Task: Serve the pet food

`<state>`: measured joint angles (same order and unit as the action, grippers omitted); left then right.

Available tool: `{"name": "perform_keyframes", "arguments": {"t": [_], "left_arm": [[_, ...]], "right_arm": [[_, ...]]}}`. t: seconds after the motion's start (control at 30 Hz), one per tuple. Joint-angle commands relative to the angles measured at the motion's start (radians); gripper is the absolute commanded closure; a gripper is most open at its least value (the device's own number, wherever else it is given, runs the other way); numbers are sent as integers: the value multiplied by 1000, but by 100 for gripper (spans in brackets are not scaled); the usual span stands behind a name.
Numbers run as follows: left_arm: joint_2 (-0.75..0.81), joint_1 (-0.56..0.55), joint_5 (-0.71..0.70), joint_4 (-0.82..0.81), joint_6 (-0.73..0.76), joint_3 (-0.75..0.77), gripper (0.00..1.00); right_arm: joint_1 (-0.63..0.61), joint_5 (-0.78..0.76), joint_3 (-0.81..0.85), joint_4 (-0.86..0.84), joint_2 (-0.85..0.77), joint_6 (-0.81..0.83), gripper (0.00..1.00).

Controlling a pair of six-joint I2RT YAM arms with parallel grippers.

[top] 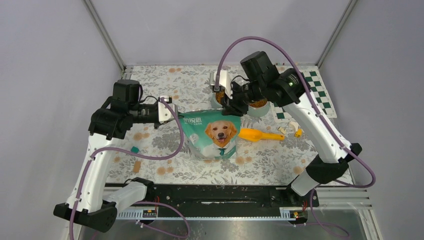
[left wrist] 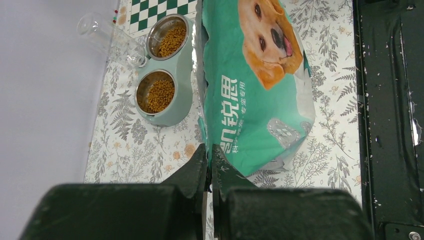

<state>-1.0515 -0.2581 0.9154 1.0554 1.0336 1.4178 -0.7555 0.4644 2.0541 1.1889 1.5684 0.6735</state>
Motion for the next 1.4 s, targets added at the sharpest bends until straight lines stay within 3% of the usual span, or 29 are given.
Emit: {"name": "perform_keyframes", "arguments": {"t": [0.0,0.1,0.33,0.43,0.5,0.6,0.73,0.8,0.87,0.9,1.07,1.1,1.17,1.23,1.37], "left_arm": [[61,12,37,-112,-16,9,100],[66,12,46,-112,-20,6,100],[66,10,47,-144,-33,5,100],[57,10,52,-149,-36,9,100],[52,10,51,-149,-35,11,99],[50,10,46,-160,-39,5,99],[47,9,33,-162,-41,3,99],[47,9,29,-162,-41,0,100],[48,9,26,-162,-39,-2,100],[48,9,23,-162,-39,-3,100],[52,9,7,-177,-45,-12,100],[54,8,4,-180,-48,-15,100],[57,8,1,-183,-49,-20,100],[61,8,-1,-189,-53,-27,100],[67,9,-3,-196,-59,-30,100]], "right_arm": [[3,149,106,-15,93,-88,67],[-1,156,163,5,139,-99,98],[-8,128,219,5,154,-116,100],[-8,110,213,-3,143,-118,75],[-8,110,204,-10,141,-117,67],[-12,118,196,-23,147,-119,60],[-24,119,198,-37,167,-117,60],[-32,116,218,-37,184,-117,66],[-37,116,238,-38,197,-120,93],[-40,116,249,-38,203,-121,100],[-45,124,287,-39,224,-129,100],[-48,119,291,-43,227,-135,97],[-54,111,290,-51,231,-140,77],[-62,109,288,-59,235,-141,64],[-80,111,286,-79,249,-139,56]]}}
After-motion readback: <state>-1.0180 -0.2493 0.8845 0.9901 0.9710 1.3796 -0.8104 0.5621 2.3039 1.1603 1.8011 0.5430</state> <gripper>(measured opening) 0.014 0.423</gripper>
